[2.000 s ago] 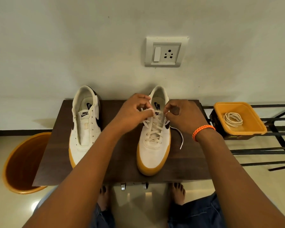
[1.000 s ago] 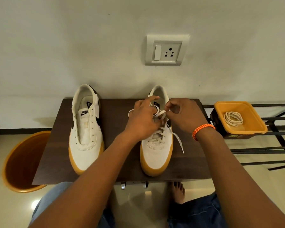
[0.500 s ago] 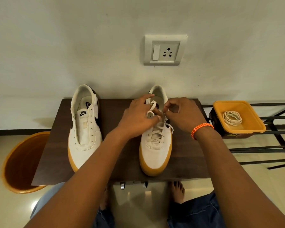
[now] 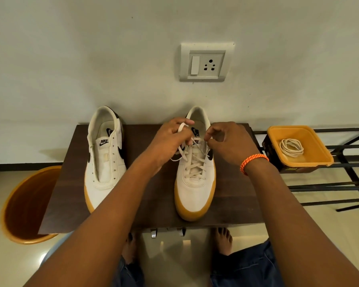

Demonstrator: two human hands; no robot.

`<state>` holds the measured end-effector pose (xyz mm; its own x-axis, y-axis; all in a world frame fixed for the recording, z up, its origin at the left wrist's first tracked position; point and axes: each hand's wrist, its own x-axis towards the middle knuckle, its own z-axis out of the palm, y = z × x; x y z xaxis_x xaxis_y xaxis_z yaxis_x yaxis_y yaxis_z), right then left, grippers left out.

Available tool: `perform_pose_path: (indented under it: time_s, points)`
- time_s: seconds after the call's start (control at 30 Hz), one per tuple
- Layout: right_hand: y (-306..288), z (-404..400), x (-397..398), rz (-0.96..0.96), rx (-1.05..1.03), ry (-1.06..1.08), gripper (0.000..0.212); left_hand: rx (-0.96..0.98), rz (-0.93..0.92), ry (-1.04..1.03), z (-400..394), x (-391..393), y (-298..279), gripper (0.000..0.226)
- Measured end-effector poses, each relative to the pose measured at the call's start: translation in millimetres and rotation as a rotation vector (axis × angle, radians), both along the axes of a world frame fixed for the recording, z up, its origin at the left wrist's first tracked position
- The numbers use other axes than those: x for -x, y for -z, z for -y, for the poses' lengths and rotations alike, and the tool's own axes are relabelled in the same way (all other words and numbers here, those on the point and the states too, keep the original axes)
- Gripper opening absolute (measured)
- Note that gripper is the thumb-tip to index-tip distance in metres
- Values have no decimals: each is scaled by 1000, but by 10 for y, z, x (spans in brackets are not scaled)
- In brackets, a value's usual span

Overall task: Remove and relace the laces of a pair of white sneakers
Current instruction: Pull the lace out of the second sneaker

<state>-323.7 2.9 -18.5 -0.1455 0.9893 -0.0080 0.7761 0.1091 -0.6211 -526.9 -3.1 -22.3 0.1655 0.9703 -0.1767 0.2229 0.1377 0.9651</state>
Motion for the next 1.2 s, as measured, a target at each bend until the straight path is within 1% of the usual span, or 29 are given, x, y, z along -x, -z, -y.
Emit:
perform_pose_path:
  time_s: [0.03,0.1,0.13,0.23,0.33,0.4,0.47,0.57,0.6,0.63,0.7,0.8,0.9,0.93,1.0,1.07,1.1,1.13,1.2]
  points:
    - [4,1,3,-1,-1,0,10,-22,-32,-22,9,-16,8,18]
    - [10,-1,5,1,-1,-1,9,-93,-173,-28,15,-59,31,15]
    - [14,-2,6,6,-1,-3,8,-91,-192,-30,20,-71,34,16]
    - [21,-9,3,20,-2,1,8,25,-17,-90,20,-37,-43,22]
    - [17,-13,14,34,-6,-2,7,67,62,-82,8,2,-50,26]
    - [22,-12,27,47,-15,-3,7,130,118,-48,17,8,-39,32]
    - [35,-10,27,53,-18,2,7,200,251,-44,7,25,-15,30]
    - [56,-11,30,60,-21,3,9,327,522,-145,-22,103,-35,34]
    - [62,-15,37,61,-16,-3,9,338,550,-178,-31,138,-39,32]
    - [68,-16,46,64,-13,-13,10,321,516,-199,-37,162,-49,28]
    - [83,-22,75,72,-4,-33,11,261,362,-222,-18,199,-71,25]
    - [98,-29,91,72,17,-39,10,198,148,-238,62,202,-158,33]
    - [93,-12,103,76,14,-30,10,94,-214,-190,181,264,-149,36]
    - [87,-8,110,82,10,-27,10,98,-306,-156,214,305,-85,34]
    - [79,0,131,98,7,-24,10,204,-457,-70,273,398,68,28]
    - [79,-1,143,117,-4,-22,9,297,-607,-21,337,426,195,39]
    - [79,1,151,118,-14,-18,8,284,-679,-60,363,421,232,45]
    - [73,7,162,119,-25,-9,7,228,-753,-133,384,407,244,47]
    - [41,30,177,129,-57,14,5,58,-895,-282,414,340,203,40]
